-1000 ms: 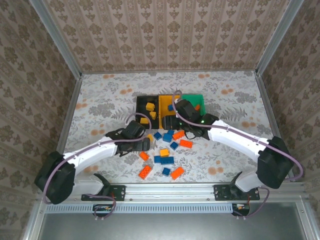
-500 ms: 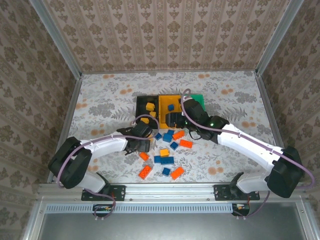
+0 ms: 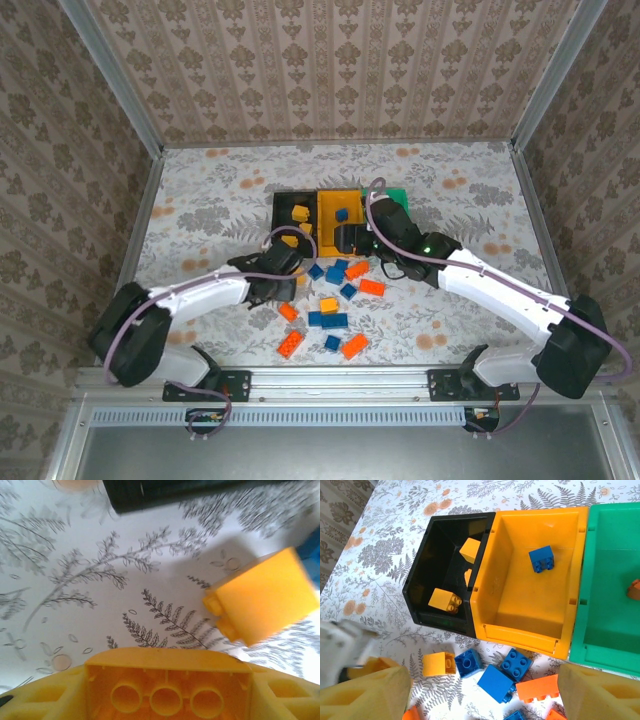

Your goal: Sort the legos into containers by color

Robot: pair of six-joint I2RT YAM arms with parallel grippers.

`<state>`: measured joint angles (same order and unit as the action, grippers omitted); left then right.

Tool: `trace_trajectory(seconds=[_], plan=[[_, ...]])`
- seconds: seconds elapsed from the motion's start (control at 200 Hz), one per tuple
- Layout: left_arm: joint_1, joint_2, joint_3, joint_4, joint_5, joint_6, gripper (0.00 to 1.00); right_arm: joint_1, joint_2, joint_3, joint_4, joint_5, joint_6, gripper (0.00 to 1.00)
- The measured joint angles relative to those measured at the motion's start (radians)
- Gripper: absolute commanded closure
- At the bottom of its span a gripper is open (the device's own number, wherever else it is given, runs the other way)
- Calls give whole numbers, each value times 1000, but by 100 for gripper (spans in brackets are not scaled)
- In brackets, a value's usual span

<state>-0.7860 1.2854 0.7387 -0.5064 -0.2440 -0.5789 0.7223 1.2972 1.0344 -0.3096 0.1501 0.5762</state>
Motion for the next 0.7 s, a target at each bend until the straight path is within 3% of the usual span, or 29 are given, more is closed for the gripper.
trace_trajectory(seconds=[0.23, 0.455, 0.7], plan=[[60, 0, 218, -14, 19, 35, 42, -9, -30, -53, 0, 16, 7, 21], [149, 258, 415, 47, 37, 91, 41, -15, -58, -95, -6, 31, 20, 21], [171, 455, 573, 50, 59, 135, 36, -18, -100, -142, -15, 33, 31, 20]])
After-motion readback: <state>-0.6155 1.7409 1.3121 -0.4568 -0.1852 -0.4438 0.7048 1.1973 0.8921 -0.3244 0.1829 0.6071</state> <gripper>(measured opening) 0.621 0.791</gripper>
